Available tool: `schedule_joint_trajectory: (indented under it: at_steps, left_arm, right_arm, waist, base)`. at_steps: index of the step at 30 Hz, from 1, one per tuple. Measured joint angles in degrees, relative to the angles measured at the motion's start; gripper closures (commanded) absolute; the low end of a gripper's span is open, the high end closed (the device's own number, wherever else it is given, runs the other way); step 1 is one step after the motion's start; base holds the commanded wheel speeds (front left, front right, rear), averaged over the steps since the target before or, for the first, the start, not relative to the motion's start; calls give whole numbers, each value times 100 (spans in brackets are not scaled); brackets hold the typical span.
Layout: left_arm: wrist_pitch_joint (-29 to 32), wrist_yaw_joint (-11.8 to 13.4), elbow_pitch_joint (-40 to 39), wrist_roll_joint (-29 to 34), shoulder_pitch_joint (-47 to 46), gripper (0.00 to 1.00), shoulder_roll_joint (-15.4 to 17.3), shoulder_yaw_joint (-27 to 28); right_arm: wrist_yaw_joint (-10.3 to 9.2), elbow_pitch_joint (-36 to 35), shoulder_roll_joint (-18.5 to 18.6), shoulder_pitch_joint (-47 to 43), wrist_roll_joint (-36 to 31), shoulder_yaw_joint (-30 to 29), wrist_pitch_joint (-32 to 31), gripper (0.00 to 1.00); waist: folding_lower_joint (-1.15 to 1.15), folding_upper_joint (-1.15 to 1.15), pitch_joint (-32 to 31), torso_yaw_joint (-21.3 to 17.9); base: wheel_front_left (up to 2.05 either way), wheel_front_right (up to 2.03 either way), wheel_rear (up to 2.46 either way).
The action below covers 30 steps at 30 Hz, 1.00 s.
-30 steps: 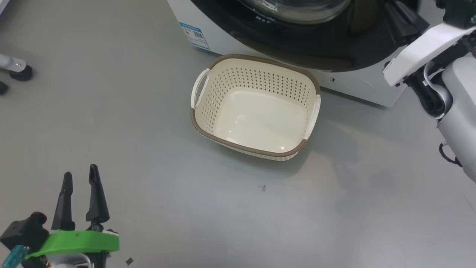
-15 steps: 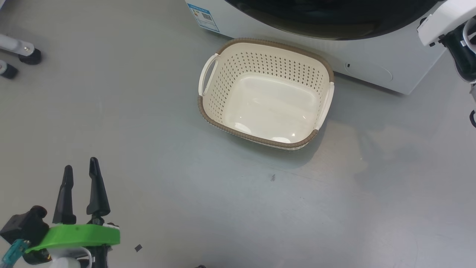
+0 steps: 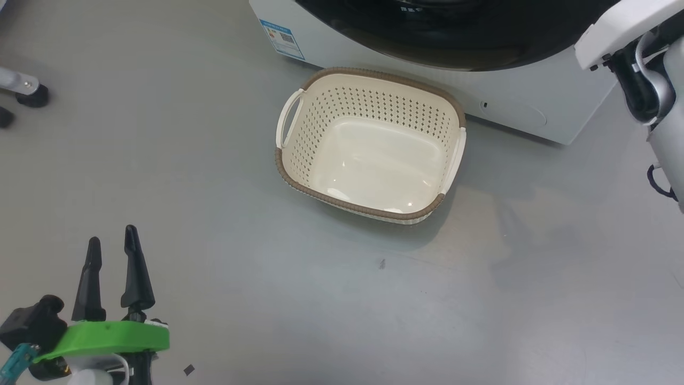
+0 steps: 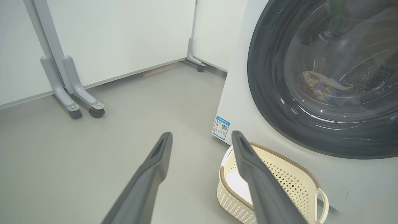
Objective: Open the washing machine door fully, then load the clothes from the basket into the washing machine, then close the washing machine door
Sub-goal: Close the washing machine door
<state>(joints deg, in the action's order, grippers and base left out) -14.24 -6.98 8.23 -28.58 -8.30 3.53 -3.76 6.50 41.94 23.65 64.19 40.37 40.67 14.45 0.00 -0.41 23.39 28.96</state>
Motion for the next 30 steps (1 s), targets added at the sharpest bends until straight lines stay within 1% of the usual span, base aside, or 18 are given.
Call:
schedule_joint_trajectory:
  at_steps: [1,2,3,4,10,13,17,30]
  left_arm:
    - [0,0,0,1,-2,0,0,12]
    - [0,0,0,13,-5,0,4,32]
    - [0,0,0,43,-8,0,10,56]
    - [0,0,0,57,-12,0,18,81]
    - [-19,0,-7,118,-29,0,86,253]
    - [-42,0,-44,223,-27,0,204,400]
    - [-42,0,-56,249,8,0,267,392]
    - [-42,0,-264,188,326,0,436,398]
  right_arm:
    - [0,-47,-21,-48,-34,-15,0,66]
    - [1,-93,-43,-105,-67,-23,0,52]
    - [1,-138,-73,-180,-74,-45,0,8]
    - [2,-187,-113,-261,-74,-70,0,0]
    - [10,-543,-365,-743,-114,-241,1,0]
    - [19,-736,-464,-1127,-156,-371,1,0]
    - [21,-889,-589,-1522,-162,-517,1,0]
    - [26,-1278,-742,-2681,-324,-920,1,0]
  waist:
    - [0,0,-31,-15]
    - [0,0,-66,-32]
    - [0,0,-104,-50]
    - [0,0,-144,-71]
    - [0,0,-418,-262]
    - [0,0,-602,-468]
    - [0,0,-781,-722]
    - [0,0,-1273,-1738]
  base:
    - [0,0,0]
    - [0,0,0]
    - [0,0,0]
    - [0,0,0]
    - [0,0,0]
    - [0,0,0]
    - [0,0,0]
    - [0,0,0]
